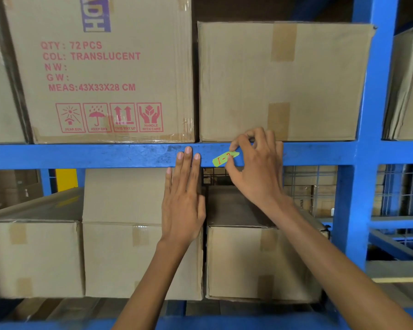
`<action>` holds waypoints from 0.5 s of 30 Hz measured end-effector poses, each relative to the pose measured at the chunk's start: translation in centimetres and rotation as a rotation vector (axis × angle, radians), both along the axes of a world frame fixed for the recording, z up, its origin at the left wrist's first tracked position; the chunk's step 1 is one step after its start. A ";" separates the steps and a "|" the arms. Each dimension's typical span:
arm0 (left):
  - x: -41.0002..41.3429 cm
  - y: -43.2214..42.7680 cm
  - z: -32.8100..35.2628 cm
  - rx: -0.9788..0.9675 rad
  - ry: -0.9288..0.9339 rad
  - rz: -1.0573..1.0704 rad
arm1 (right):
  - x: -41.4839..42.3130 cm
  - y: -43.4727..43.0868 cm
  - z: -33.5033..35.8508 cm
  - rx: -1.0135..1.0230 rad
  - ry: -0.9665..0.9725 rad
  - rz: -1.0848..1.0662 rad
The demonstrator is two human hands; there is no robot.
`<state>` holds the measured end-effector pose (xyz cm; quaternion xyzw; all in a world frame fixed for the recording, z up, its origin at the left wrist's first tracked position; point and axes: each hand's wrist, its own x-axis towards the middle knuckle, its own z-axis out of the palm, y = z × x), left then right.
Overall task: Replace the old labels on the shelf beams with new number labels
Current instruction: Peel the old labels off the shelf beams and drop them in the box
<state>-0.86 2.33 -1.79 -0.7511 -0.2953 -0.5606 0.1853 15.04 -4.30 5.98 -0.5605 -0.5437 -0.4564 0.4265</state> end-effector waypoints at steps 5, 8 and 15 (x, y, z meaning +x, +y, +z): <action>0.1 -0.2 0.1 -0.008 -0.012 0.001 | 0.3 0.0 0.7 -0.013 -0.089 0.026; 0.0 -0.4 0.1 -0.016 -0.005 0.002 | 0.4 -0.2 1.0 -0.022 -0.174 0.006; -0.2 -0.9 0.1 -0.036 0.021 0.030 | 0.5 -1.5 -0.3 -0.033 -0.358 -0.031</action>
